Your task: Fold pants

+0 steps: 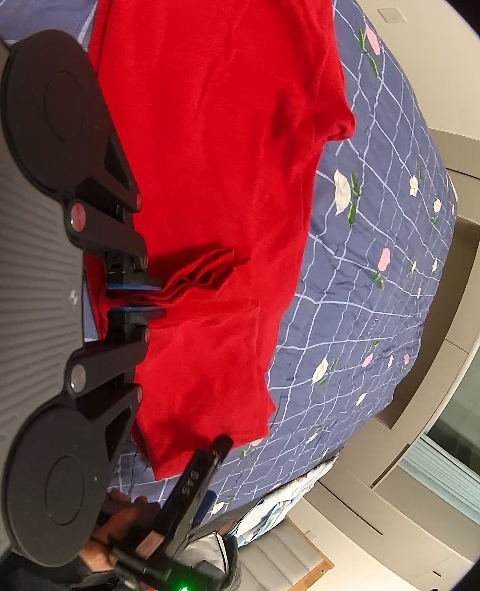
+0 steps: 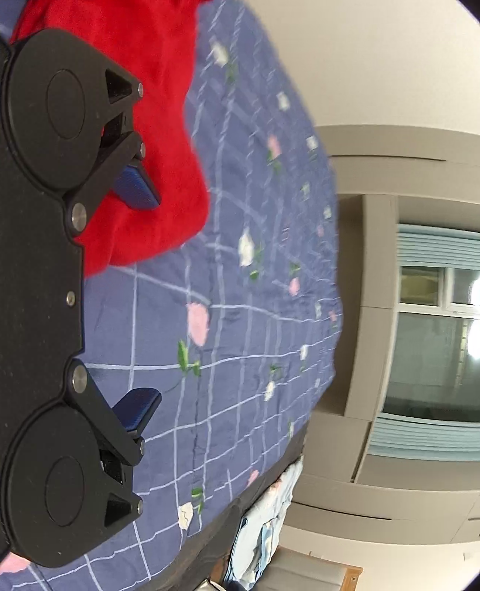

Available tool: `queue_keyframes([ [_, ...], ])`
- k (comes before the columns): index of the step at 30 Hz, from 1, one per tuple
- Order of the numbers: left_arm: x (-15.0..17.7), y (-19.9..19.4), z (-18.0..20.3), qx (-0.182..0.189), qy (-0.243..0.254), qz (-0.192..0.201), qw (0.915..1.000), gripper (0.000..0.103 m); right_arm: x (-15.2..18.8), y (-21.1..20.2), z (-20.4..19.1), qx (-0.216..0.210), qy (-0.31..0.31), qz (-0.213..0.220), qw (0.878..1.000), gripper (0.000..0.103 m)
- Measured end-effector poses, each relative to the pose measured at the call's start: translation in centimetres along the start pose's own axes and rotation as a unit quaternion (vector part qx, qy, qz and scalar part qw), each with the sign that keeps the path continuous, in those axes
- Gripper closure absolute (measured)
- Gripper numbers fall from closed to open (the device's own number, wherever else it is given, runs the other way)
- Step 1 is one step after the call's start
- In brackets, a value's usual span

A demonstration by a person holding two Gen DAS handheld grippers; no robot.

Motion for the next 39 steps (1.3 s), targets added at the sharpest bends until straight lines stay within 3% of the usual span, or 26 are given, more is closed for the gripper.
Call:
queue_keyframes([
  [5, 0.5, 0.5, -0.2, -0.004, 0.000, -0.008, 1.0000, 0.096, 1.7, 2.4, 0.2, 0.010, -0.014, -0.034, 0.999, 0.001],
  [12, 0.3, 0.1, -0.2, -0.004, -0.001, 0.001, 1.0000, 0.096, -0.3, 1.7, -0.7, -0.019, -0.023, 0.004, 1.000, 0.001],
  [16, 0.4, -1.3, -0.1, -0.018, 0.013, 0.018, 0.9996, 0.096, -0.6, 3.1, -1.0, -0.011, -0.016, -0.003, 1.000, 0.001],
  [23, 0.8, -0.7, -0.6, -0.027, 0.020, -0.004, 0.9994, 0.096, 0.9, 4.8, -1.6, -0.004, -0.027, -0.037, 0.999, 0.001],
  [33, 0.0, -1.9, -0.2, -0.021, 0.031, 0.007, 0.9993, 0.096, 0.8, -1.0, -1.5, -0.021, -0.004, -0.002, 1.000, 0.001],
  [39, -0.5, -4.6, -0.6, -0.038, 0.059, 0.020, 0.9973, 0.096, 1.6, -4.2, -3.2, -0.043, -0.020, -0.001, 0.999, 0.001],
])
Point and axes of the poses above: each gripper's, at about its wrist camera, not at the fingertips, and y roughly the way its jaws point, z to its right, x to its underside, the point moved 6 cm from there along y, roughly the way its jaws point, and after that the axes turned 14 degrees about y, right-handed, at the moved point
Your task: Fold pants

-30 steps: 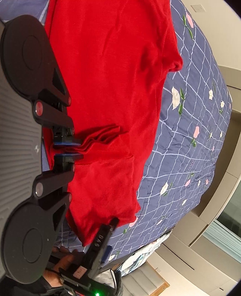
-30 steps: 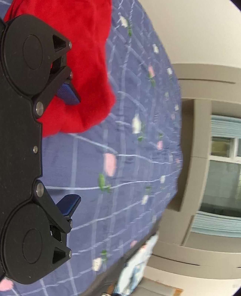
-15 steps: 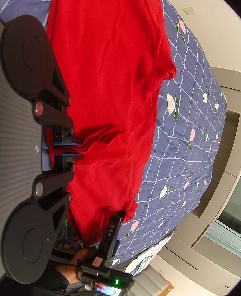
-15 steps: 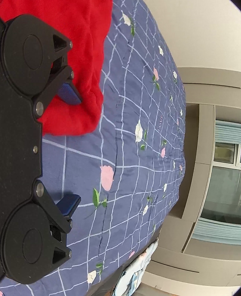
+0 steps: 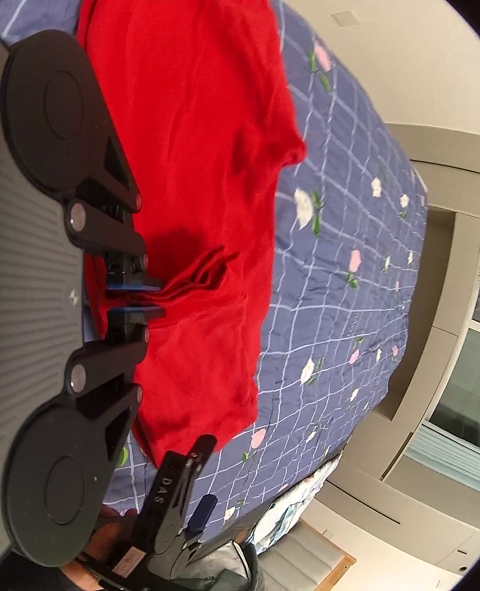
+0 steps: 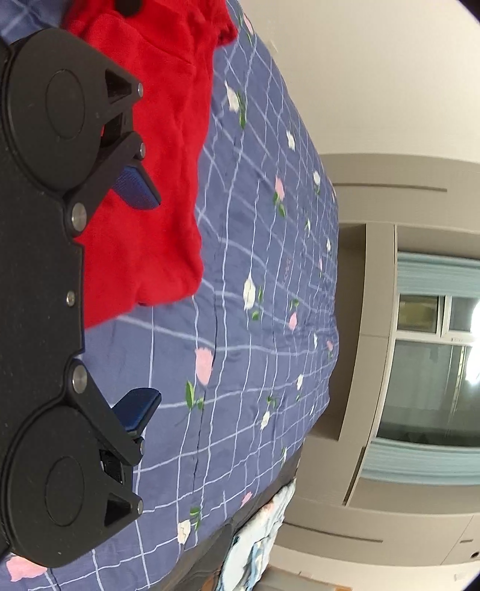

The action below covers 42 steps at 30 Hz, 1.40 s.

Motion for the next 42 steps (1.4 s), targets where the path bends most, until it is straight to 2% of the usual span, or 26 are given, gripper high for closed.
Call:
queue_keyframes([
  [7, 1.0, -2.8, -3.6, -0.036, 0.027, -0.001, 0.9990, 0.096, 0.9, -2.1, -3.4, -0.032, -0.015, -0.003, 0.999, 0.001],
  [12, 2.6, -2.7, -7.2, -0.054, 0.005, -0.015, 0.9984, 0.096, 2.5, -2.2, -5.9, -0.050, -0.034, -0.022, 0.998, 0.001],
  [16, 4.0, -1.5, -8.4, -0.055, -0.015, -0.032, 0.9979, 0.095, 3.8, -1.5, -7.4, -0.057, -0.050, -0.040, 0.996, 0.001],
  [19, 4.2, -1.6, -8.6, -0.061, -0.022, -0.030, 0.9975, 0.085, 4.1, -1.2, -7.8, -0.062, -0.062, -0.042, 0.995, 0.001],
  [21, 4.0, -2.0, -9.1, -0.066, -0.039, -0.026, 0.9967, 0.066, 3.6, -1.1, -7.7, -0.063, -0.067, -0.033, 0.995, 0.001],
  [22, 3.9, -2.1, -9.4, -0.069, -0.048, -0.023, 0.9962, 0.047, 3.1, -1.1, -7.5, -0.062, -0.068, -0.024, 0.995, 0.001],
  [23, 3.6, -2.3, -9.7, -0.072, -0.059, -0.015, 0.9956, 0.035, 2.6, -0.9, -7.2, -0.059, -0.069, -0.018, 0.996, 0.001],
  [26, 2.5, -1.9, -10.3, -0.084, -0.071, -0.001, 0.9939, 0.031, 0.9, 0.2, -6.2, -0.041, -0.068, -0.002, 0.997, 0.001],
  [31, 2.0, 0.4, -11.1, -0.110, -0.087, -0.028, 0.9897, 0.031, -1.2, 4.1, -4.7, 0.001, -0.063, 0.005, 0.998, 0.001],
  [33, 2.4, 1.2, -11.5, -0.118, -0.088, -0.040, 0.9883, 0.031, -1.4, 5.8, -4.1, 0.011, -0.061, -0.008, 0.998, 0.001],
  [37, 2.6, 1.9, -11.1, -0.130, -0.058, -0.042, 0.9889, 0.029, -0.1, 8.5, -3.8, 0.016, -0.075, -0.045, 0.996, 0.001],
  [42, 2.5, 1.7, -11.4, -0.126, -0.064, -0.044, 0.9890, 0.024, 0.3, 8.6, -3.5, 0.014, -0.063, -0.046, 0.997, 0.001],
])
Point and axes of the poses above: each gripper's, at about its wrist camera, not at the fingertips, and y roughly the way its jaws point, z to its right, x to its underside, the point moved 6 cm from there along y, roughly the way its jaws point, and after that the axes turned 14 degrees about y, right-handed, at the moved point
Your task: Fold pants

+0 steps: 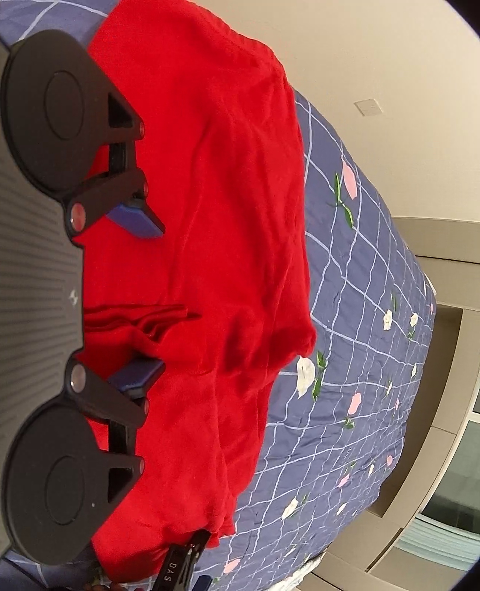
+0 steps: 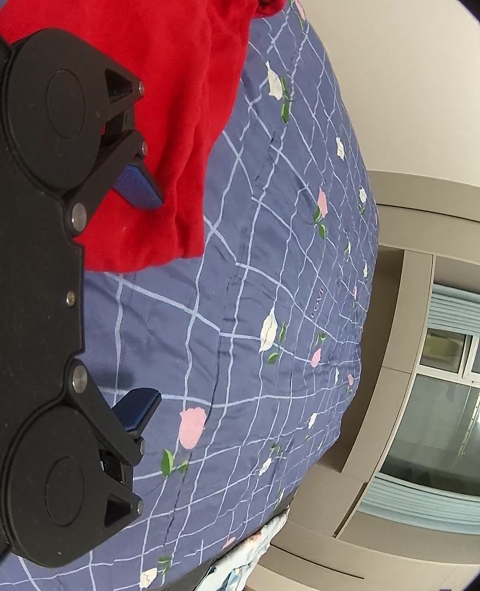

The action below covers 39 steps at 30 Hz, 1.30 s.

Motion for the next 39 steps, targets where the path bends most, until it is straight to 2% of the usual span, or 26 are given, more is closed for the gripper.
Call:
queue_keyframes([
  [2, 0.2, -0.7, -0.4, -0.010, -0.006, -0.008, 0.9999, 0.013, 0.0, -0.9, 0.0, 0.011, -0.002, 0.001, 1.000, 0.001],
  [6, 1.7, -3.0, 0.0, -0.012, 0.022, 0.007, 0.9997, 0.009, 1.2, -5.0, -0.3, -0.003, 0.014, 0.019, 1.000, 0.001],
  [8, 2.4, -3.1, 0.3, -0.027, 0.046, 0.003, 0.9986, 0.008, 2.5, -6.8, -0.6, -0.009, 0.015, 0.021, 1.000, 0.001],
  [10, 2.9, -2.6, 0.6, -0.038, 0.060, -0.010, 0.9974, 0.007, 3.9, -7.4, -1.0, -0.006, 0.006, 0.006, 1.000, 0.001],
  [13, 2.9, -2.4, 0.5, -0.044, 0.064, -0.009, 0.9969, 0.003, 5.1, -7.1, -1.7, 0.008, -0.020, -0.010, 1.000, 0.001],
  [16, 2.8, -3.5, -0.4, -0.026, 0.035, -0.010, 0.9990, 0.004, 4.4, -7.8, -2.2, 0.018, -0.021, -0.003, 1.000, 0.000],
  [18, 2.9, -4.6, -1.4, -0.021, 0.009, -0.003, 0.9997, 0.004, 4.0, -8.6, -2.8, 0.008, -0.013, 0.007, 1.000, 0.001],
  [23, 3.6, -7.3, -4.9, -0.020, -0.033, 0.012, 0.9992, 0.001, 3.8, -10.4, -7.3, -0.051, -0.021, 0.025, 0.998, 0.001],
  [28, 4.5, -10.1, -10.3, -0.039, -0.055, 0.036, 0.9971, 0.001, 4.4, -11.4, -13.5, -0.115, -0.048, 0.028, 0.992, 0.001],
  [32, 5.6, -11.4, -14.0, -0.050, -0.087, 0.049, 0.9937, 0.001, 4.7, -11.1, -17.1, -0.133, -0.043, 0.020, 0.990, 0.001],
  [35, 7.0, -10.8, -15.0, -0.022, -0.122, 0.045, 0.9913, 0.001, 5.5, -10.3, -18.9, -0.118, -0.049, 0.009, 0.992, 0.001],
  [39, 8.8, -9.6, -14.2, 0.029, -0.177, 0.066, 0.9816, 0.001, 6.7, -9.9, -18.9, -0.117, -0.039, 0.023, 0.992, 0.001],
])
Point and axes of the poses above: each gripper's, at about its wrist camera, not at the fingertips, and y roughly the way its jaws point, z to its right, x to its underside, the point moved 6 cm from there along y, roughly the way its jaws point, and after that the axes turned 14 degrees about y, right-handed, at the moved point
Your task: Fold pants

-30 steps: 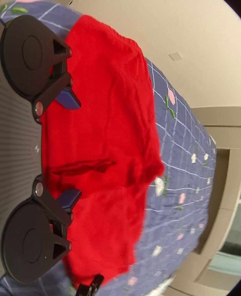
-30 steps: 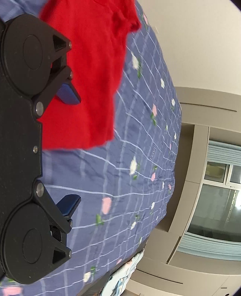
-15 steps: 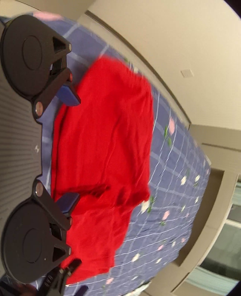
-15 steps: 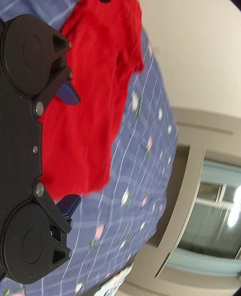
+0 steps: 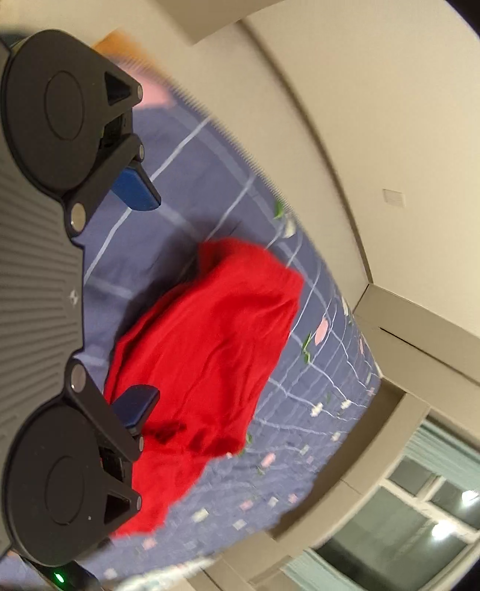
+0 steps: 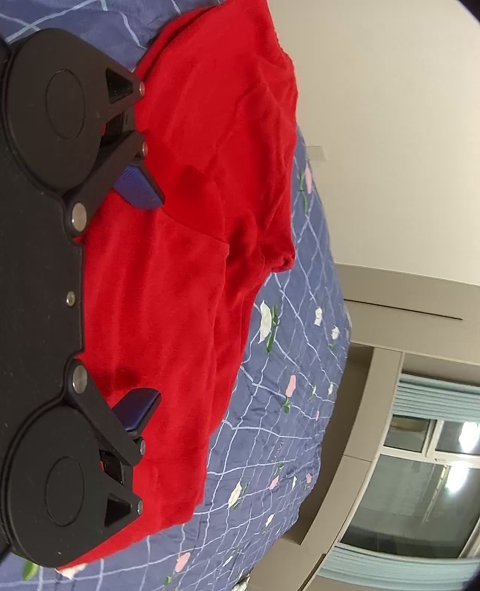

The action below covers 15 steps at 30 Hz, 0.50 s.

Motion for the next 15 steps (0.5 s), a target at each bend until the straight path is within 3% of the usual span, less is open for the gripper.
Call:
queue_keyframes([
  [7, 1.0, 2.9, 1.5, 0.032, -0.008, 0.028, 0.9991, 0.001, 0.8, -0.1, 1.2, -0.009, 0.038, 0.000, 0.999, 0.001],
  [9, 1.0, 3.4, 1.3, 0.047, -0.030, 0.027, 0.9981, 0.001, 0.9, -0.1, 1.3, 0.002, 0.037, -0.002, 0.999, 0.001],
  [12, 1.0, 4.2, 0.5, 0.109, -0.086, 0.017, 0.9902, 0.003, 1.0, 0.1, 1.3, 0.011, 0.036, -0.006, 0.999, 0.000],
  [15, 1.1, 4.0, 0.0, 0.130, -0.118, 0.035, 0.9839, 0.007, 1.0, 0.1, 1.4, 0.012, 0.033, -0.005, 0.999, 0.000],
])
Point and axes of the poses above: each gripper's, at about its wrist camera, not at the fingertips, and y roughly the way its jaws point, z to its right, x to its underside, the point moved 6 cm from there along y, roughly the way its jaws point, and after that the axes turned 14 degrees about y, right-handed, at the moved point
